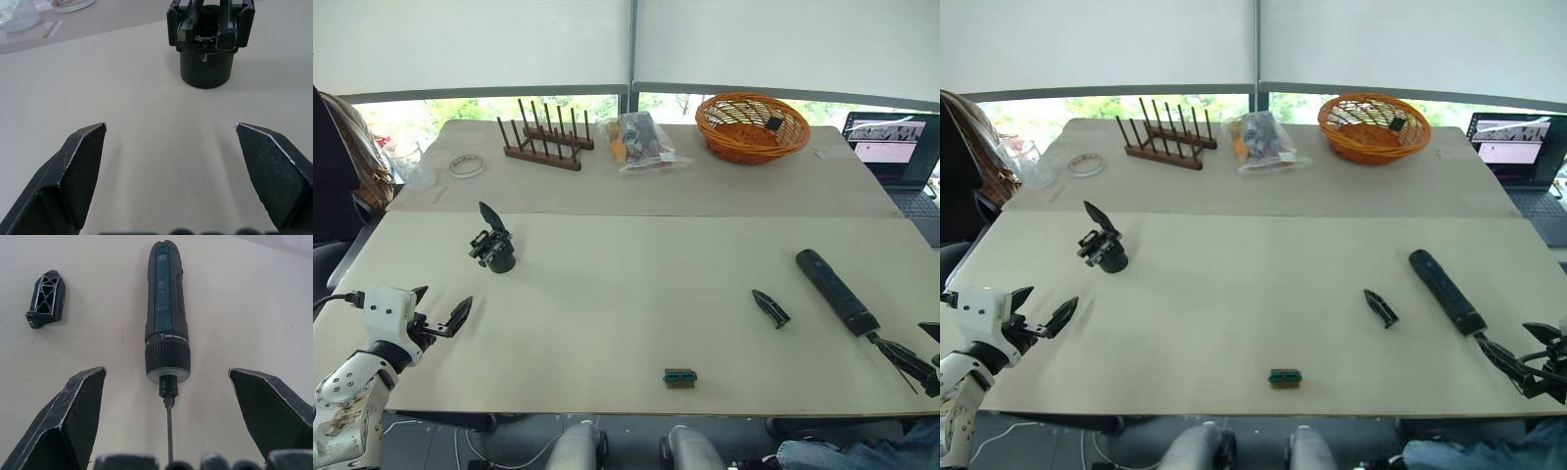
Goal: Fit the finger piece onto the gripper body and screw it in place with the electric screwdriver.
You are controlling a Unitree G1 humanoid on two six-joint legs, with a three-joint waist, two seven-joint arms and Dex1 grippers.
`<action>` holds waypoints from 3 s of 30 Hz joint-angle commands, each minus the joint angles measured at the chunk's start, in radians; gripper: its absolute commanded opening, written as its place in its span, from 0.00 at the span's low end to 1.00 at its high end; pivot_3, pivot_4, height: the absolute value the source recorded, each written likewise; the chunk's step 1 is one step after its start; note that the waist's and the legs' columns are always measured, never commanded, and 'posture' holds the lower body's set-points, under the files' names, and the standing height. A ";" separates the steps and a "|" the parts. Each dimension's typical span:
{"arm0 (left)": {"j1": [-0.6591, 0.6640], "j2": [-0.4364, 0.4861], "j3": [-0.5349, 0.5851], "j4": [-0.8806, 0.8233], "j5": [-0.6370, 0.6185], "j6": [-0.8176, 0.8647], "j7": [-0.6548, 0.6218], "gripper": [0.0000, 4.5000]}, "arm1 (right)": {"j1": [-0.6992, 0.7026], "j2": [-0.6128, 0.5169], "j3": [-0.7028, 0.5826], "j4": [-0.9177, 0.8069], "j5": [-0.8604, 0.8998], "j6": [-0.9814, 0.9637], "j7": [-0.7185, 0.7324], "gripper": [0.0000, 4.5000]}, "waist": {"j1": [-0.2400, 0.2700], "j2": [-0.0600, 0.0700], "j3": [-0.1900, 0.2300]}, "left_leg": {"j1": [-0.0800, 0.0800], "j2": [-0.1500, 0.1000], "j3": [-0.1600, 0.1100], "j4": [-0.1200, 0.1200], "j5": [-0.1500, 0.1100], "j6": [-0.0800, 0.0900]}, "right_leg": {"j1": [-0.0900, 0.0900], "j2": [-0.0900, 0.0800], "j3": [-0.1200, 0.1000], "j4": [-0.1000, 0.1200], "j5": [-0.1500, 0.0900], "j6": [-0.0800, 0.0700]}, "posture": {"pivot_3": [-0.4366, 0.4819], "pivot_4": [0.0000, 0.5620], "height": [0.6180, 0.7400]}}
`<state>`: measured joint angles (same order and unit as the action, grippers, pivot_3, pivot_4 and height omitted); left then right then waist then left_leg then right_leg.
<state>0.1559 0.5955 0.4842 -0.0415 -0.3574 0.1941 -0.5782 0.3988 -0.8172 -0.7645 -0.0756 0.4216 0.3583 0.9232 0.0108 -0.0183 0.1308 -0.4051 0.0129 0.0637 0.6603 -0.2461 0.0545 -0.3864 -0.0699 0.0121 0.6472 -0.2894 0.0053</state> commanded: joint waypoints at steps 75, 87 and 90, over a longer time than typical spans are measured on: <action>-0.149 -0.266 -0.358 -0.133 0.189 0.146 0.258 0.99 | -0.405 0.097 0.598 -0.588 0.150 0.230 -0.273 1.00 | -0.002 -0.005 -0.001 | -0.003 -0.003 0.000 0.007 -0.002 0.005 | 0.000 -0.002 -0.004 0.001 0.003 0.005 | 0.48 0.27 1.00; -0.373 0.023 -0.367 0.331 0.135 -0.198 -0.243 0.99 | -0.487 0.092 0.624 -0.548 0.156 0.240 -0.233 1.00 | 0.003 -0.004 0.000 | -0.003 -0.003 0.000 0.006 -0.002 0.004 | -0.001 -0.005 -0.006 0.000 0.003 0.005 | 0.48 0.27 1.00; -0.454 0.031 -0.376 0.428 0.122 -0.259 -0.327 0.99 | -0.495 0.089 0.625 -0.545 0.155 0.243 -0.225 1.00 | 0.002 -0.004 0.000 | -0.004 -0.004 0.000 0.006 -0.003 0.005 | -0.001 -0.006 -0.007 0.000 0.003 0.005 | 0.48 0.27 1.00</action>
<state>-0.2714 0.6217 0.1121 0.3614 -0.2288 -0.0214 -0.8568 -0.0822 -0.7184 -0.1271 -0.6059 0.5710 0.6132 0.6897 0.0124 -0.0224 0.1303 -0.4093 0.0088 0.0641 0.6666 -0.2491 0.0600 -0.3881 -0.0762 0.0051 0.6474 -0.2865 0.0103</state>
